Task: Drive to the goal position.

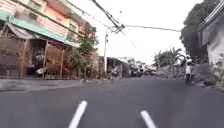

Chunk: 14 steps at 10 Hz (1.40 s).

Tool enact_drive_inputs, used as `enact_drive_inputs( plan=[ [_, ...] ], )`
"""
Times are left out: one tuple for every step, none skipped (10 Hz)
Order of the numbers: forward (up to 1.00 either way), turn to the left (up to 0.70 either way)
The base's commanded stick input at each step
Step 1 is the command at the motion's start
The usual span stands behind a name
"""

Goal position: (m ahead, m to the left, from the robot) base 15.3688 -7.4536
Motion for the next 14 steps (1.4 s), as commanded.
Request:
enact_drive_inputs(
  plan=[
    [1.0,0.0],
    [1.0,0.0],
    [1.0,0.0],
    [1.0,0.0],
    [1.0,0.0],
    [1.0,0.14],
    [1.0,0.31],
    [1.0,0.0],
    [1.0,0.0],
    [1.0,0.0],
    [1.0,0.0],
    [1.0,0.0],
    [1.0,0.0],
    [1.0,0.0]
  ],
)
